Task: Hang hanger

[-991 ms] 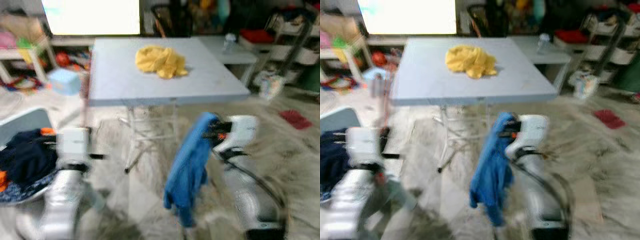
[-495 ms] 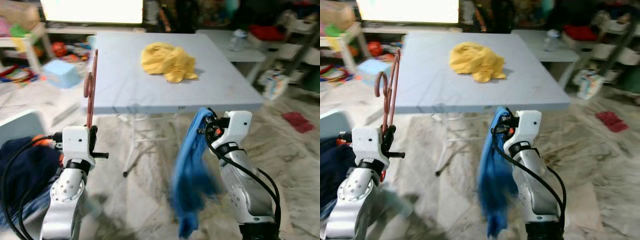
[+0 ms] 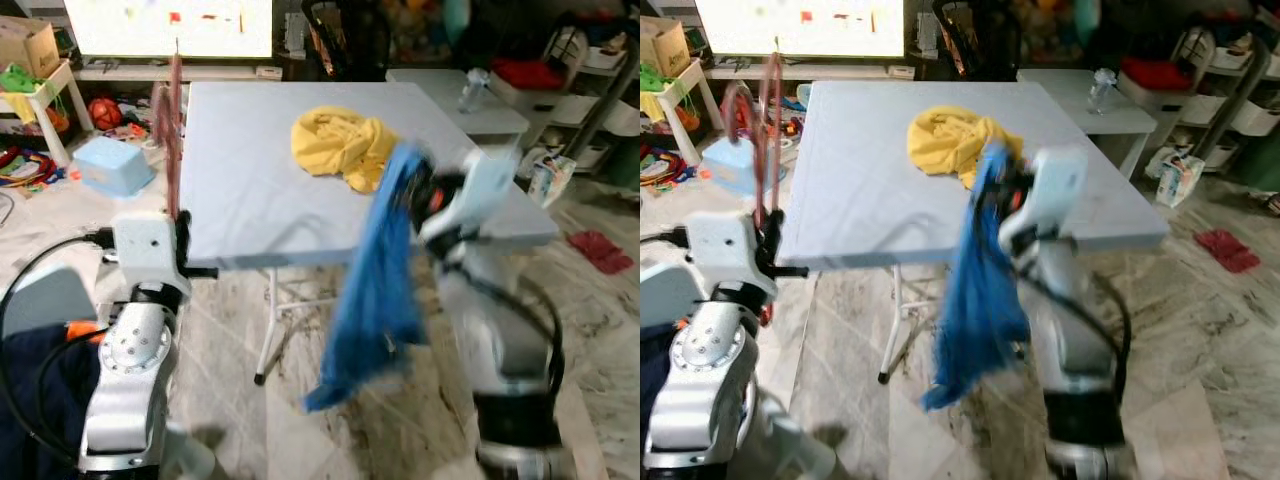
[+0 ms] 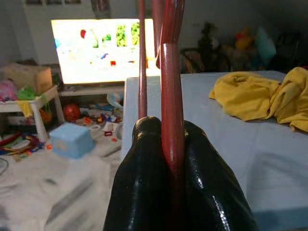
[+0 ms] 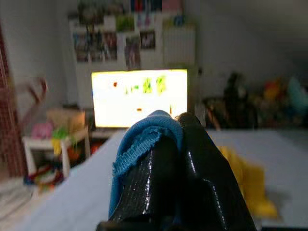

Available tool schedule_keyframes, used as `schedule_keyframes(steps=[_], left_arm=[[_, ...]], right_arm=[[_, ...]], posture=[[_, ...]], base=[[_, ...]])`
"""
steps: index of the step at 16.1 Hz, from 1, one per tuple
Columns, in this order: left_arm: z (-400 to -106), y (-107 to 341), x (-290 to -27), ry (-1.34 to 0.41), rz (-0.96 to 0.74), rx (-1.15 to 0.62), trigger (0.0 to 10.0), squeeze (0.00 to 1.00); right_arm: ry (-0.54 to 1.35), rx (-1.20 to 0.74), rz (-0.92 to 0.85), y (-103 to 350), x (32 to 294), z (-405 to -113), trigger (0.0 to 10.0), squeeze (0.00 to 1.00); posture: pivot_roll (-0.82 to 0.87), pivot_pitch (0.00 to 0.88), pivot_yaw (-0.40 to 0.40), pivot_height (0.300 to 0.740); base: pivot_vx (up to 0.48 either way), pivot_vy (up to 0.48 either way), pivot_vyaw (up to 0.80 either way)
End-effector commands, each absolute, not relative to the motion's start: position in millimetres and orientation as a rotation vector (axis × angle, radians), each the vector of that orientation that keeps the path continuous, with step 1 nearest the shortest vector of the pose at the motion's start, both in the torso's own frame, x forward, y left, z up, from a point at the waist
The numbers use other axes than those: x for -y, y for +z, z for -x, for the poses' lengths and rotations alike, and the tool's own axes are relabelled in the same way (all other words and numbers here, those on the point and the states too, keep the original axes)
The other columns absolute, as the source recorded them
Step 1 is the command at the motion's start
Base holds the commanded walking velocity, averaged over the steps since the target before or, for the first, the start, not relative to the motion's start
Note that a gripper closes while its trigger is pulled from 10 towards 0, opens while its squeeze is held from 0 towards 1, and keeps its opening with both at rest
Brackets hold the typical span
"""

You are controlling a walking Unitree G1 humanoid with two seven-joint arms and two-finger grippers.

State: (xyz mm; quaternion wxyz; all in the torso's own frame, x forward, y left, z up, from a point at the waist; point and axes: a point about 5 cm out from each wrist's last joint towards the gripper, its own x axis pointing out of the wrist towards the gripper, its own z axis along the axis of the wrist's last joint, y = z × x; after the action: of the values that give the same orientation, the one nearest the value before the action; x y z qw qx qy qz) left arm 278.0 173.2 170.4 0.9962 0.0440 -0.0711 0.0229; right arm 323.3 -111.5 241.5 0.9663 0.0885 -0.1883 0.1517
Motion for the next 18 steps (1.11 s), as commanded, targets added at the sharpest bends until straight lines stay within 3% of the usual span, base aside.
schedule_keyframes(steps=[1,4,8,18], left_arm=[[-277,170,-165,0.013,-0.093,0.136,10.0,0.0],[-276,164,-165,0.017,-0.094,0.096,10.0,0.0],[-275,156,-166,0.038,-0.047,0.036,10.0,0.0],[-276,154,-167,0.023,-0.074,0.002,10.0,0.0]], right_arm=[[0.247,0.36,-0.187,235,125,-326,10.0,0.0],[0.223,0.325,-0.207,228,126,-328,10.0,0.0],[0.221,0.266,-0.223,212,124,-324,10.0,0.0],[0.247,0.205,-0.227,189,119,-324,10.0,0.0]], posture=[[0.1,0.021,-0.085,0.74],[0.1,0.023,-0.087,0.74],[0.11,0.026,-0.08,0.74],[0.14,0.011,-0.057,0.74]], base=[[0.442,0.0,0.0],[0.46,0.0,0.0],[0.352,-0.313,0.0],[0.0,-0.406,0.0]])
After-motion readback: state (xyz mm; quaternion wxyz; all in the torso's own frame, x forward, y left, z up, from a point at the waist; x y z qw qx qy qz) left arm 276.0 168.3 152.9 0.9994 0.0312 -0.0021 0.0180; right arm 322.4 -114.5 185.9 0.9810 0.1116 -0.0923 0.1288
